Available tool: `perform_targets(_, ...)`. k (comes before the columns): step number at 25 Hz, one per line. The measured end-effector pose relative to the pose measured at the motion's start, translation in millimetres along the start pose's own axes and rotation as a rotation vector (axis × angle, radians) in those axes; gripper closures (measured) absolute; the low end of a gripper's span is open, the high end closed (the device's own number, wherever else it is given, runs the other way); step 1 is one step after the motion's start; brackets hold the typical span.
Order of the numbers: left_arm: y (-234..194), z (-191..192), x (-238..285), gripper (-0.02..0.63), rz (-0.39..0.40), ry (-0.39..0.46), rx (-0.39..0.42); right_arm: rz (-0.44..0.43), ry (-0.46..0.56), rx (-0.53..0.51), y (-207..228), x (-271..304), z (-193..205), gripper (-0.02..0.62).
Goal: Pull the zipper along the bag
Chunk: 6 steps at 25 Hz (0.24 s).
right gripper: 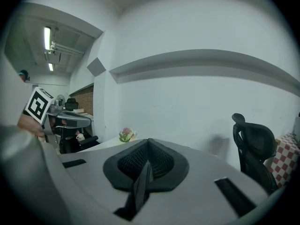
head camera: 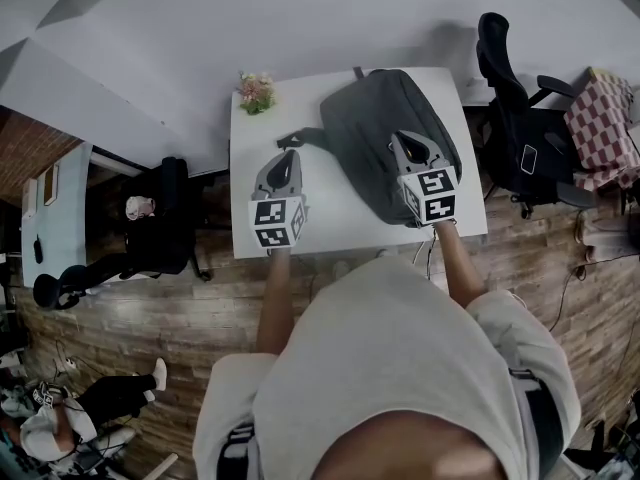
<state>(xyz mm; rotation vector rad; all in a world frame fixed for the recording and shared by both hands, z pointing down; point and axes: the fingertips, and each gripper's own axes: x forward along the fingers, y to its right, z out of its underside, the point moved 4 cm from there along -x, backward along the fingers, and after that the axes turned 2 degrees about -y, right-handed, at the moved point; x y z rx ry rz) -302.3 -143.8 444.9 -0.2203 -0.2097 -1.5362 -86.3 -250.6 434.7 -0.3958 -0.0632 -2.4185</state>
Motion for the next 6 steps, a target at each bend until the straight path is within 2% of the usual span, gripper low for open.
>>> perform_targets(6, 0.5, -0.6, -0.9, 0.581, 0.003, -0.002, 0.003, 0.002, -0.004, -0.007, -1.9, -1.2, 0.7, 0.583)
